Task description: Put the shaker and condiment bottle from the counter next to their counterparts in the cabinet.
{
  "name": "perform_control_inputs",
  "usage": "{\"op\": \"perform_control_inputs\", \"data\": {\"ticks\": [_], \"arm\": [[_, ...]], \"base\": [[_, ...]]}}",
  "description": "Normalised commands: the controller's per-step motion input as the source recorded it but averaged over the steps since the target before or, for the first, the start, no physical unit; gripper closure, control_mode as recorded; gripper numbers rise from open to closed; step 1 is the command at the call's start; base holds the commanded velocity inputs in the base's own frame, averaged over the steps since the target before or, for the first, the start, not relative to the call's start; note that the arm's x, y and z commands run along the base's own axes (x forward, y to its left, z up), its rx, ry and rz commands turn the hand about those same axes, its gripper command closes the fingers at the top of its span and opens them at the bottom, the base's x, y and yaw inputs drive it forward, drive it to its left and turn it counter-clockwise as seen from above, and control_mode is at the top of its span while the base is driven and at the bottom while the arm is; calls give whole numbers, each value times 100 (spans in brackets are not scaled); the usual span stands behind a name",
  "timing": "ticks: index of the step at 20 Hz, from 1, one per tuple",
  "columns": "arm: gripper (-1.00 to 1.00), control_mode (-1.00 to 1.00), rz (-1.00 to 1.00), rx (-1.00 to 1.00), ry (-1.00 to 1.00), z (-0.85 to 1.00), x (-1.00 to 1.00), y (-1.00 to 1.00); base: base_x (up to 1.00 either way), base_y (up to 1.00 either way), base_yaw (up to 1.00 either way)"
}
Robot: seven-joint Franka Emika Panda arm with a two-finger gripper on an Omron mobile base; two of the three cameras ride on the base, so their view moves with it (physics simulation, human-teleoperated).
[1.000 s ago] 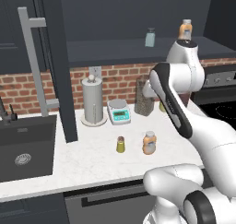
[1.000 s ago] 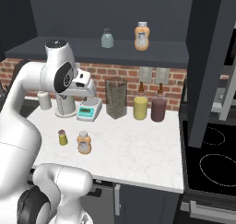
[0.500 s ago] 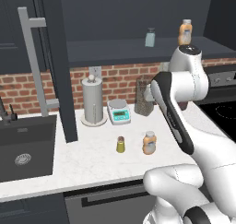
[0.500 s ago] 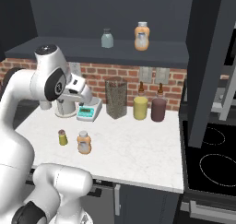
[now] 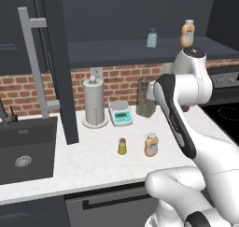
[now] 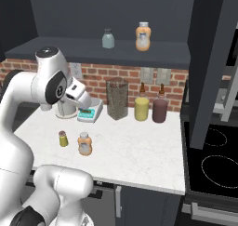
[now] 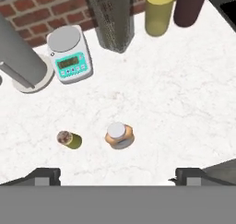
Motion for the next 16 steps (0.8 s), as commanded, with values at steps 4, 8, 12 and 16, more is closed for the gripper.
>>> {"op": "perform_control_inputs", "data": {"ticks": [4,8,12,16], "arm": [[-100,-100,-22,17,0,0,0,0],[-100,-100,-22,8,0,-12,0,1],[-100,-100,-21,0,0,-25,-3,5],[-100,-100,-18,0,0,-32,-9,10]], "base": [[0,0,0],[0,0,0],[0,0,0],[0,0,0]]}}
